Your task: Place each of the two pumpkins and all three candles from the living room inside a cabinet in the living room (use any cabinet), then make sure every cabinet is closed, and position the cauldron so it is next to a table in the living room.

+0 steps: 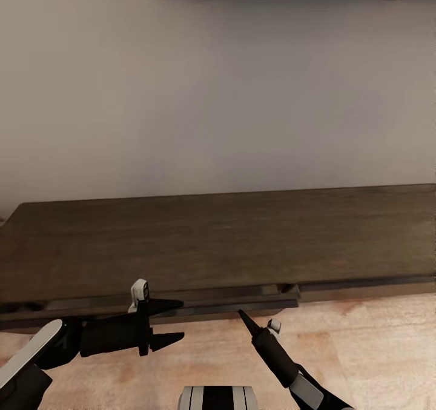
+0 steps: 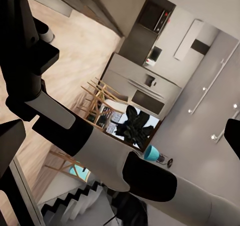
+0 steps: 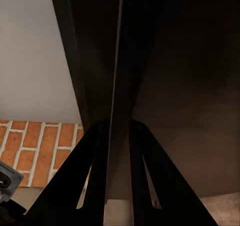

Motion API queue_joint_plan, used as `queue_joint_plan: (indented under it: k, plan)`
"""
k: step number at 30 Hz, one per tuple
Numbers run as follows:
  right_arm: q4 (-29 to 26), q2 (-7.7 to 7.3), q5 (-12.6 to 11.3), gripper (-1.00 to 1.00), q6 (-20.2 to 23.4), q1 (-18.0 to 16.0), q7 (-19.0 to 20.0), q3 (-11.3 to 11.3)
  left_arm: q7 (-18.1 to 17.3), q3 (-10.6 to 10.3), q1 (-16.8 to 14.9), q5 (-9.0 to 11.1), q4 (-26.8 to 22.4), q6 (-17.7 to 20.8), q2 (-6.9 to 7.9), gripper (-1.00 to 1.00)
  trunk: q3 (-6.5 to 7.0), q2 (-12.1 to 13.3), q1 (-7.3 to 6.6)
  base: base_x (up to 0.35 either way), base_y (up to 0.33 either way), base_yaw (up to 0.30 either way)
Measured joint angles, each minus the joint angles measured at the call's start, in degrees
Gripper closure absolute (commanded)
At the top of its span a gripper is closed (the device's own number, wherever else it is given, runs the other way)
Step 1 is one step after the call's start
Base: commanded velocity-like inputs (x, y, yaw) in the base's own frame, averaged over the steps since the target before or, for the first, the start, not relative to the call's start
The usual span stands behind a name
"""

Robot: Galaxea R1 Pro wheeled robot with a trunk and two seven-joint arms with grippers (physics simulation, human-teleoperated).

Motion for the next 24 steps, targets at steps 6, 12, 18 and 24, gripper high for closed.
queue_joint_plan:
  k: [6, 12, 18, 24]
  plan:
    - [0.0, 0.00, 0.0, 1.00, 0.0, 0.0, 0.0, -0.2, 0.0, 0.0, 0.0, 0.0, 0.0, 0.0, 0.02, -1.00, 0.00, 0.0, 0.00, -0.107, 0.000, 0.000]
    - [0.0, -0.01, 0.0, 1.00, 0.0, 0.0, 0.0, -0.3, 0.0, 0.0, 0.0, 0.0, 0.0, 0.0, 0.02, -1.00, 0.00, 0.0, 0.01, -0.116, 0.000, 0.000]
    - [0.0, -0.01, -0.1, 1.00, 0.1, 0.0, 0.0, -0.5, 0.0, 0.0, 0.0, 0.0, 0.0, 0.0, 0.02, -1.00, 0.00, 0.0, 0.01, -0.118, 0.000, 0.000]
    - [0.0, -0.02, -0.1, 1.00, 0.1, 0.0, 0.0, -0.6, -0.1, 0.0, 0.0, 0.0, 0.0, 0.0, 0.05, -1.00, 0.00, 0.0, -0.01, -0.037, 0.000, 0.000]
